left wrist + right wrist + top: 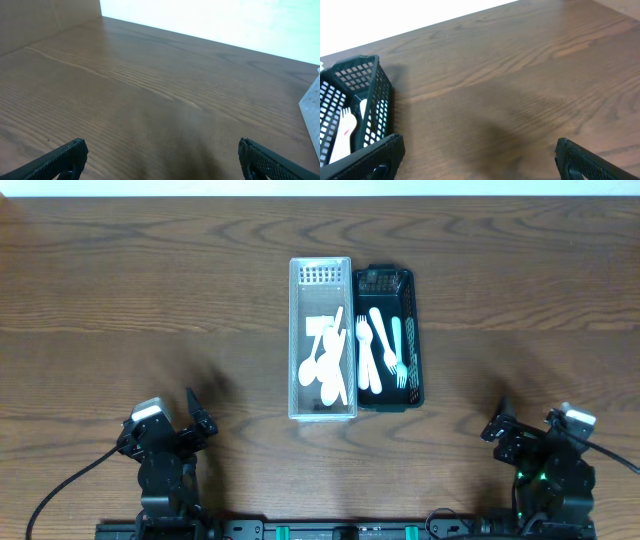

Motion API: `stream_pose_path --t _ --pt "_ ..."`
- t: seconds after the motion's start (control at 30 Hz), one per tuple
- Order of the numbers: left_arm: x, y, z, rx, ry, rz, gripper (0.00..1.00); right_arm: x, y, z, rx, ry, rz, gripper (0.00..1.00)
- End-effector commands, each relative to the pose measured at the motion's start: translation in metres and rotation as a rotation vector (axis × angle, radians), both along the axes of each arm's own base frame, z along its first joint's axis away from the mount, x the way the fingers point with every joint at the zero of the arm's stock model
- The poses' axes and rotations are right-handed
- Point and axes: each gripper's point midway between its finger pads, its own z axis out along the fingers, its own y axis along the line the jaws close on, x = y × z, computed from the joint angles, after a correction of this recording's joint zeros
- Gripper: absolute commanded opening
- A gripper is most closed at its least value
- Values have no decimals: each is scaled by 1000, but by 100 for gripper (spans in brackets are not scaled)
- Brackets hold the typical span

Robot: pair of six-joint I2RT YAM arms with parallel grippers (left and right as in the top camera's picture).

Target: Pack container

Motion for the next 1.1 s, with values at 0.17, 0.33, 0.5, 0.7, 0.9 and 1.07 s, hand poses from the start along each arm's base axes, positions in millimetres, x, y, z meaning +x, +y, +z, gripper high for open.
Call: stream_pose_path --t 0.17,0.33,0.5,0.7,0.9,1.07 --pt "0 0 -12 7 32 -5 98 10 2 -26 7 -20 12 99" --pt "0 0 -12 7 32 -5 98 12 2 -39 8 -5 12 99" --pt "0 0 -12 7 32 -5 98 12 2 -50 9 18 12 99" --pt "0 0 -12 7 32 -5 98 13 4 -60 14 34 22 99" --pt "0 0 -12 7 32 -5 98 13 4 -60 14 36 22 99" --pt "0 0 -12 7 32 -5 98 13 4 -60 14 36 22 99"
